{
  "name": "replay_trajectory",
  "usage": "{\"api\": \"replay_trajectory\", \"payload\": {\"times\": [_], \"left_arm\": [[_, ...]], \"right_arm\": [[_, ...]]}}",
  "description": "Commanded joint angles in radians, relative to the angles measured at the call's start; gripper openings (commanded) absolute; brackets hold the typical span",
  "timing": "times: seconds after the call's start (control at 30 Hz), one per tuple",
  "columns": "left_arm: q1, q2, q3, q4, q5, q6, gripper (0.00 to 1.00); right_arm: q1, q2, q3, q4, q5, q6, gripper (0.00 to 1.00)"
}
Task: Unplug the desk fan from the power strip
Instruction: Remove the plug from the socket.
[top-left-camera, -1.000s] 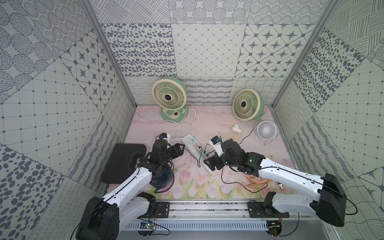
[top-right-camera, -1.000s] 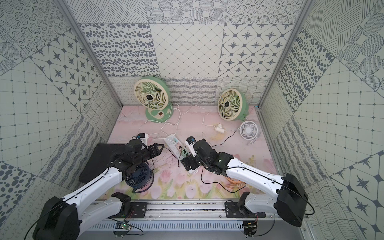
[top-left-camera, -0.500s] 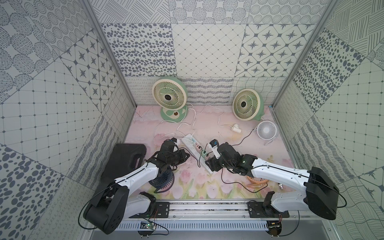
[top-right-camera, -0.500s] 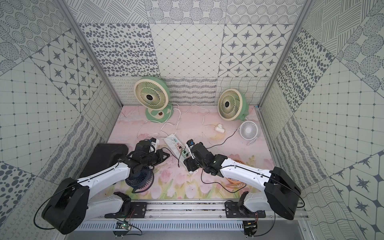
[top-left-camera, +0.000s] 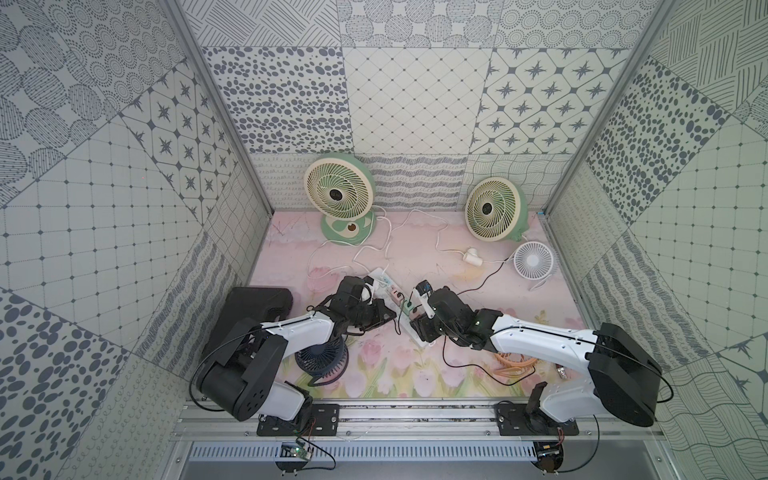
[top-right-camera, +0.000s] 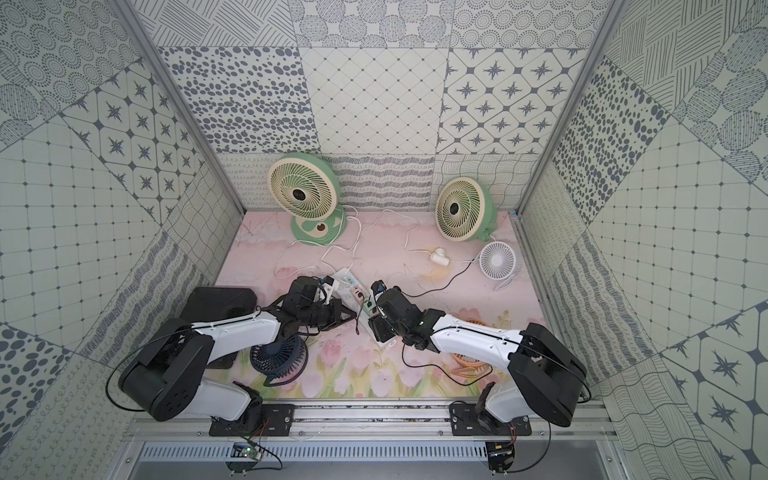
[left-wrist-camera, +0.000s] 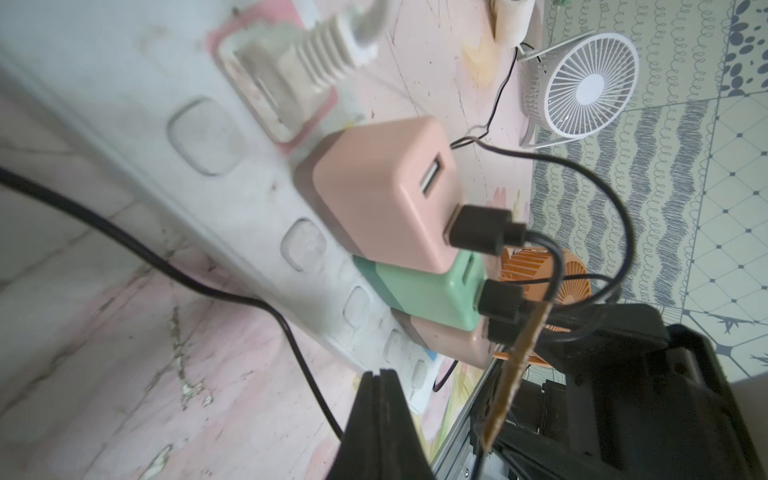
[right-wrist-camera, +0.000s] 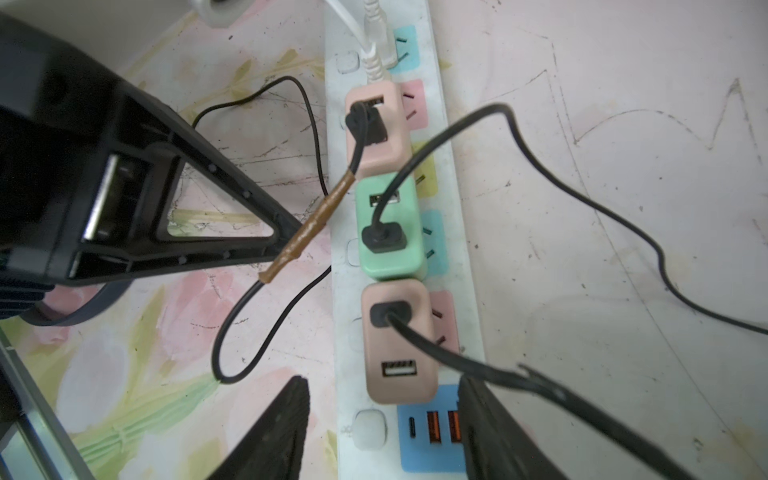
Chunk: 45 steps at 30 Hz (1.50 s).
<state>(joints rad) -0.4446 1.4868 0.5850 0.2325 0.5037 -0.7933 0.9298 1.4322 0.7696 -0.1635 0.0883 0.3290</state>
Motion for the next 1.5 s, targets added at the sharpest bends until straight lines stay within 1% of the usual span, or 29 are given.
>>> {"api": "replay_trajectory", "payload": {"times": [0.0, 0.2, 0.3, 0.4, 0.53, 0.77, 0.87, 0.93, 0.97, 1.07, 1.17, 1.23, 1.33, 1.37, 1.43, 1.47], "left_arm": [[-0.017, 0.074, 0.036, 0.105, 0.102, 0.0, 0.0], [-0.028, 0.164, 0.068, 0.139, 0.132, -0.013, 0.0], [-0.029, 0.184, 0.068, 0.148, 0.132, -0.023, 0.0], [-0.029, 0.197, 0.068, 0.148, 0.131, -0.029, 0.0], [-0.029, 0.204, 0.066, 0.142, 0.128, -0.037, 0.0], [-0.029, 0.199, 0.074, 0.087, 0.103, -0.036, 0.0], [-0.029, 0.201, 0.076, 0.065, 0.089, -0.032, 0.0], [-0.029, 0.203, 0.078, 0.052, 0.08, -0.027, 0.0], [-0.029, 0.207, 0.082, 0.039, 0.073, -0.027, 0.0], [-0.031, 0.216, 0.104, -0.003, 0.06, -0.025, 0.0], [-0.029, 0.213, 0.104, 0.001, 0.057, -0.033, 0.0], [-0.03, 0.213, 0.104, -0.008, 0.047, -0.034, 0.0], [-0.029, 0.216, 0.1, -0.011, 0.042, -0.032, 0.0], [-0.029, 0.216, 0.098, -0.011, 0.041, -0.033, 0.0], [-0.029, 0.218, 0.095, -0.009, 0.041, -0.035, 0.0], [-0.029, 0.219, 0.095, -0.009, 0.042, -0.036, 0.0]], "right_arm": [[0.002, 0.033, 0.017, 0.063, 0.024, -0.012, 0.56], [0.002, 0.076, 0.026, 0.112, 0.029, -0.04, 0.43], [0.002, 0.095, 0.029, 0.12, 0.031, -0.063, 0.38], [0.002, 0.116, 0.029, 0.136, 0.032, -0.092, 0.34], [0.002, 0.133, 0.034, 0.141, 0.043, -0.125, 0.31], [0.009, 0.114, 0.037, 0.119, 0.052, -0.2, 0.14], [0.041, 0.116, 0.051, 0.099, 0.099, -0.22, 0.12], [0.043, 0.11, 0.056, 0.084, 0.115, -0.201, 0.11], [0.031, 0.102, 0.052, 0.082, 0.098, -0.174, 0.1], [-0.051, 0.056, 0.015, 0.108, -0.025, -0.107, 0.06], [-0.059, 0.029, 0.007, 0.128, -0.042, -0.125, 0.04], [-0.03, 0.037, 0.026, 0.117, -0.015, -0.148, 0.04], [0.053, 0.078, 0.079, 0.069, 0.105, -0.202, 0.04], [0.065, 0.091, 0.096, 0.051, 0.141, -0.208, 0.04], [0.057, 0.109, 0.102, 0.032, 0.165, -0.196, 0.03], [0.036, 0.103, 0.092, 0.034, 0.143, -0.181, 0.03]]}}
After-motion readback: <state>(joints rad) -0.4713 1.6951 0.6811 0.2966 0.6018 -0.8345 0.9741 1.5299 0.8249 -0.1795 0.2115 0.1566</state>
